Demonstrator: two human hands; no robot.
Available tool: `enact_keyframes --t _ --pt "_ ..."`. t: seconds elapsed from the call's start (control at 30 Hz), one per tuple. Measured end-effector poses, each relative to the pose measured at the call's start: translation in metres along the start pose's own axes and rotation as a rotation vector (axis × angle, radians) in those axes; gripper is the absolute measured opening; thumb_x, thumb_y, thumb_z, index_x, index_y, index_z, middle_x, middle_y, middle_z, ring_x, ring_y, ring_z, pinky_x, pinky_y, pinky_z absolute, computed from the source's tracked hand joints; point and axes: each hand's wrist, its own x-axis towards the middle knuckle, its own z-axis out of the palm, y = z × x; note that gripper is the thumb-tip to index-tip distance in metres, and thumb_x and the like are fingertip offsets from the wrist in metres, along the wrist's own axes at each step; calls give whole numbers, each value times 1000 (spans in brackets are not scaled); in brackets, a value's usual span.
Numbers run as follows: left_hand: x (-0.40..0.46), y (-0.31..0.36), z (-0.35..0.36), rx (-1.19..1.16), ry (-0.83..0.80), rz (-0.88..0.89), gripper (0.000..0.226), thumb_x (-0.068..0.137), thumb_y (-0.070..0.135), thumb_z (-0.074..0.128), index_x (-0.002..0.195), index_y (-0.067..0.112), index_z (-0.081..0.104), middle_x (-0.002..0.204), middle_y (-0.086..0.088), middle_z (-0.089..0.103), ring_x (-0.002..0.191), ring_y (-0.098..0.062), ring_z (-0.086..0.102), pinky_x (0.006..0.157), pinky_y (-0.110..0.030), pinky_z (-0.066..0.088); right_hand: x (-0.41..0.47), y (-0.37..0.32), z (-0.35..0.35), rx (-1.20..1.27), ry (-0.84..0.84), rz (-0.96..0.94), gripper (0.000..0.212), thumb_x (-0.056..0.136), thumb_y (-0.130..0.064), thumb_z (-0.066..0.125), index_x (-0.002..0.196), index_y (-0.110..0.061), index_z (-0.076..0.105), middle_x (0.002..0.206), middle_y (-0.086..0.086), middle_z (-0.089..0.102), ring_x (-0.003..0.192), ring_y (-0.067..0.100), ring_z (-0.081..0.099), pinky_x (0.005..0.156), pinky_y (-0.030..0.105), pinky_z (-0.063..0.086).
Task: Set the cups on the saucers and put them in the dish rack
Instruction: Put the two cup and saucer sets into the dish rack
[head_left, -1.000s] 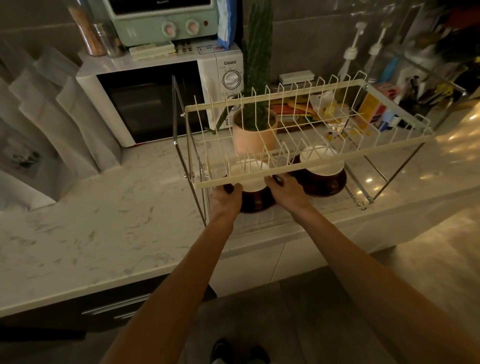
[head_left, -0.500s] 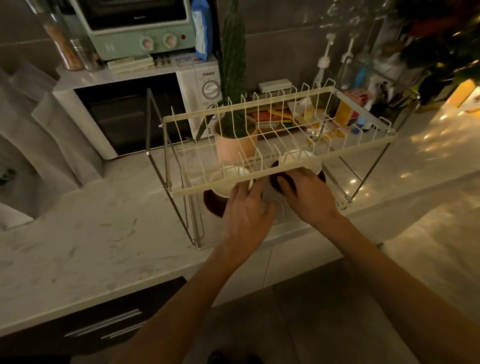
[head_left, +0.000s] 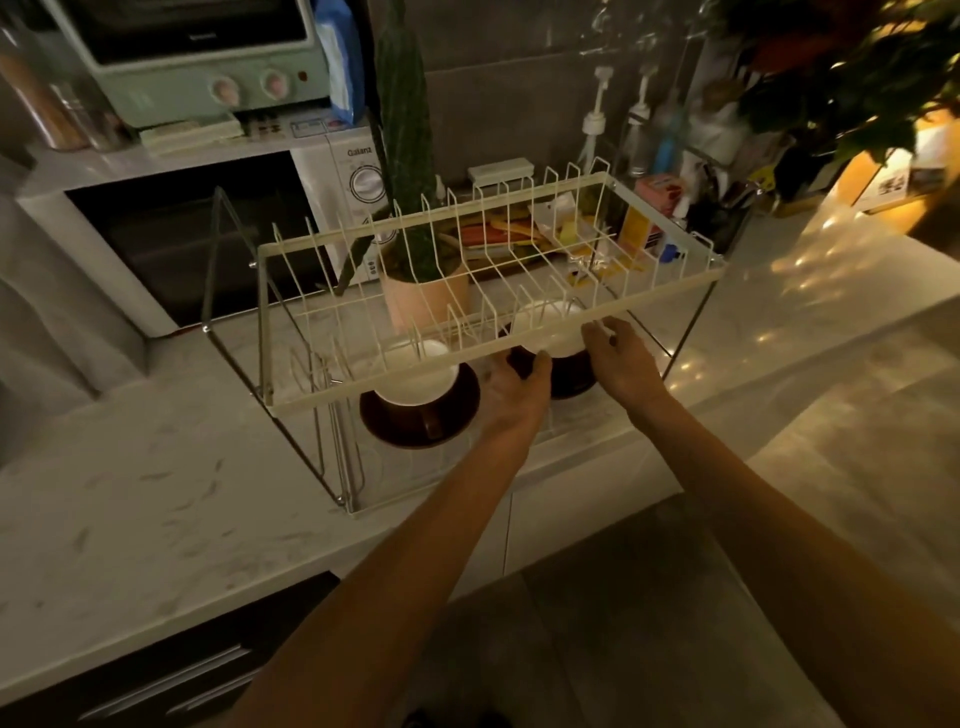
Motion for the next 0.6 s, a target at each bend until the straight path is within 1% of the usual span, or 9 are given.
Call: enact_keyframes --t 0.1,0.17,0.23,0.3,0.37,0.43,0.5,0.57,0.6 --pt "8 0 9 83 43 40 72 85 57 47 146 23 31 151 -10 36 134 -35 41 107 -51 40 11 0 3 113 -38 131 57 98 -46 45 146 -14 43 144 13 52 130 30 51 108 49 43" --pt "14 -2 14 115 54 28 68 88 56 45 146 23 31 153 -12 32 135 -37 38 108 -53 38 14 1 5 117 -58 151 57 97 -48 45 144 -16 44 141 13 53 127 31 53 105 52 46" --pt "22 -3 16 110 49 -26 68 90 55 43 148 23 30 153 -13 32 135 -38 39 108 -53 38 17 0 6 119 -60 153 57 96 -47 45 143 -17 45 140 12 55 125 31 54 104 51 46" --pt "30 -3 16 81 49 -69 70 89 56 43 149 22 29 152 -13 35 132 -36 43 106 -50 40 20 -1 7 130 -53 158 56 95 -46 47 143 -17 47 140 10 55 126 29 54 105 48 46" --pt "37 -5 15 60 56 -93 71 89 56 45 149 22 30 152 -12 36 131 -34 46 104 -45 43 22 0 8 131 -57 161 56 95 -46 49 143 -17 47 141 9 55 127 28 54 105 47 46" --pt "40 -4 15 20 61 -93 69 90 52 49 148 21 32 152 -11 37 132 -33 45 106 -42 42 26 4 10 128 -47 150 52 98 -41 48 142 -15 48 140 9 55 126 28 54 105 44 46" --pt "43 -2 15 -18 55 -63 61 91 45 53 145 20 39 148 -10 44 132 -31 45 109 -44 40 28 8 12 115 -32 143 45 100 -34 45 140 -13 50 138 11 56 125 28 53 103 38 45" --pt "44 2 15 -51 34 -58 50 93 36 54 139 16 48 143 -11 51 130 -31 48 109 -42 40 31 11 13 110 -30 149 44 101 -32 43 139 -12 51 138 11 56 125 29 54 103 39 45" --pt "44 3 14 -78 8 -90 46 95 32 54 135 11 52 139 -14 54 127 -31 51 106 -40 43 32 11 13 112 -34 155 45 100 -32 43 140 -12 51 139 11 56 125 29 54 106 41 44"
